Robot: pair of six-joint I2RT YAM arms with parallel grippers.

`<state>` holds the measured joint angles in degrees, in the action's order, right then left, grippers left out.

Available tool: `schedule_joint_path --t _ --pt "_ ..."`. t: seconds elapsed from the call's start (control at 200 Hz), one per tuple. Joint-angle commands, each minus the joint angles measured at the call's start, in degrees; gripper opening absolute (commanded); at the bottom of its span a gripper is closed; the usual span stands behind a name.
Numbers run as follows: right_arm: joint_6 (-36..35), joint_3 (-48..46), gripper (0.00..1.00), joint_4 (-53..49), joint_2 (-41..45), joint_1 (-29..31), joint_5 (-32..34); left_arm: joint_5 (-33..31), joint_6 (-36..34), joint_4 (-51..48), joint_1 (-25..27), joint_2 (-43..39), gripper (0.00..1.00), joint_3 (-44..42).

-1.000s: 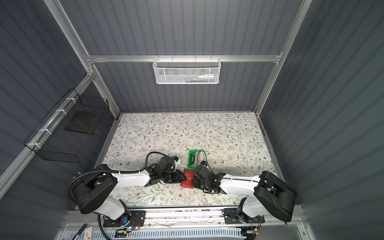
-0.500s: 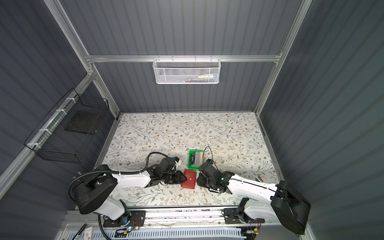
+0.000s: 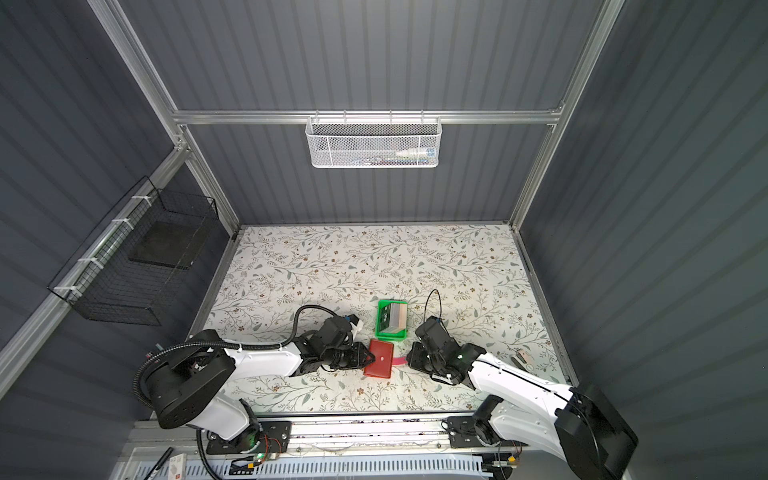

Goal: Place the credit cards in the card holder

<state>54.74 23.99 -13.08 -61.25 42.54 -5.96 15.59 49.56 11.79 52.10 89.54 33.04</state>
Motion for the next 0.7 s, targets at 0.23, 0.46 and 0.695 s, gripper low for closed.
schedule_joint_path --t 0.23,0.46,0.695 --pt "-0.95 -0.92 0.1 2.54 -1.41 -0.16 -2.44 -2.0 0.6 -6.79 0.81 2.05 0.25 -2.42" --pt "-1.84 0.33 0.04 3.06 -2.44 -0.07 -3.73 -1.93 1.49 -5.65 1.16 2.21 0.25 -2.76" --pt "-3.48 4.45 0.02 2.26 -7.1 2.37 -3.89 -2.15 1.86 -4.58 1.6 2.24 0.25 -3.11"
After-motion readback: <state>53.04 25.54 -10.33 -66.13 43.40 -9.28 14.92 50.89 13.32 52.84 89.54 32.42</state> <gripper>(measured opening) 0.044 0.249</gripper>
